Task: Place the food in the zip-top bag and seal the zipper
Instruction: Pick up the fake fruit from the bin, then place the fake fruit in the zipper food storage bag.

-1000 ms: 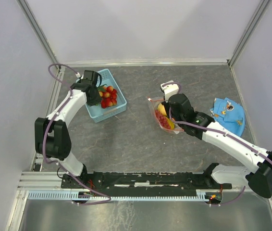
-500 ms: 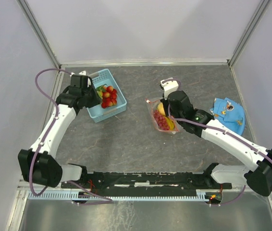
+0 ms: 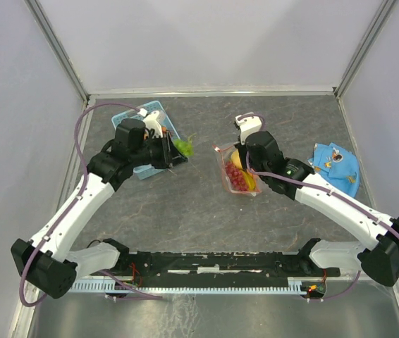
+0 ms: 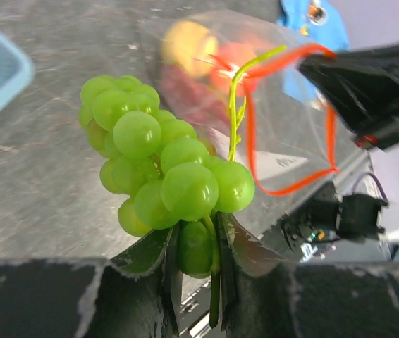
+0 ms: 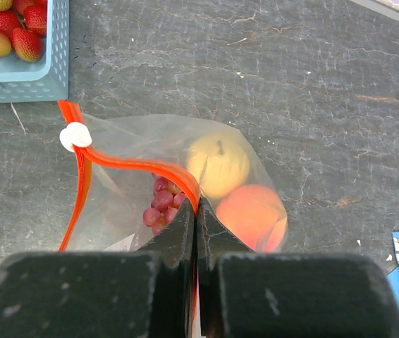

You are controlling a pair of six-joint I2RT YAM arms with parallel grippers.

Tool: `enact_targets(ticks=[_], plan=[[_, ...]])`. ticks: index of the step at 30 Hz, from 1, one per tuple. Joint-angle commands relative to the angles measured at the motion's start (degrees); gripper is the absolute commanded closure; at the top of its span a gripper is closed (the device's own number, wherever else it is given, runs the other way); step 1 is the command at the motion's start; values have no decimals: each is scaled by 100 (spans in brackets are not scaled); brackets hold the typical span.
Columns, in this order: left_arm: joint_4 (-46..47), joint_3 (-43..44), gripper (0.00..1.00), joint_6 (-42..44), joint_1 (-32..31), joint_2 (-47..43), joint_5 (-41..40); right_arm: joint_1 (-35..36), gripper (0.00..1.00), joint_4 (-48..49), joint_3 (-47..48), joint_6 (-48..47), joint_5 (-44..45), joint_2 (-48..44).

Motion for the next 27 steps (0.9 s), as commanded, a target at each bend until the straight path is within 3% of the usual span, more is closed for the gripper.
enact_targets(ticks=[1, 9, 27], plan=[[599, 91, 93, 264, -421, -248, 572, -26, 98, 105, 304, 55, 47, -179], [1266, -105, 93, 259, -1017, -309, 1183, -21, 98, 24, 298, 131, -112, -296], [2995, -546, 94, 141, -1994, 369, 1328, -26, 98, 14, 163, 20, -428, -639]])
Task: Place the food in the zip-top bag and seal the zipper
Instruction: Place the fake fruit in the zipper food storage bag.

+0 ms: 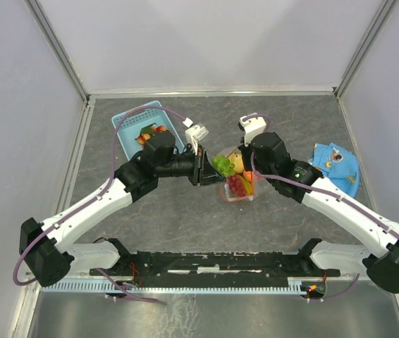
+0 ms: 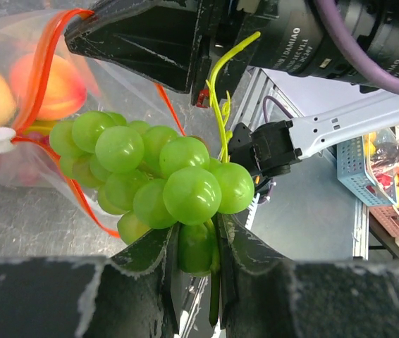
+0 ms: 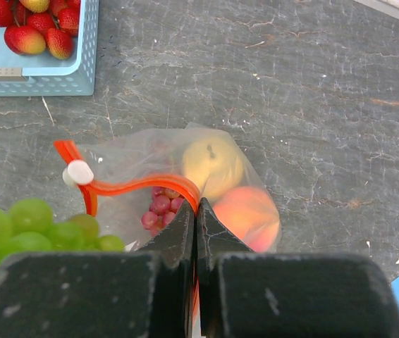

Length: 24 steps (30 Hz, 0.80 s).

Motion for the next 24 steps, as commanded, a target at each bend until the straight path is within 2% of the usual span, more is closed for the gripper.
enact_targets(ticks=[1, 14, 24], plan=[[856, -46, 94, 99, -138, 150, 128, -26, 98, 275, 136, -38, -56, -325], [896, -174, 94, 169, -331, 572, 71, -26, 98, 360, 80, -84, -133, -378], [923, -112, 95, 154, -576, 1267, -162, -26, 98, 448, 83, -71, -470, -328]])
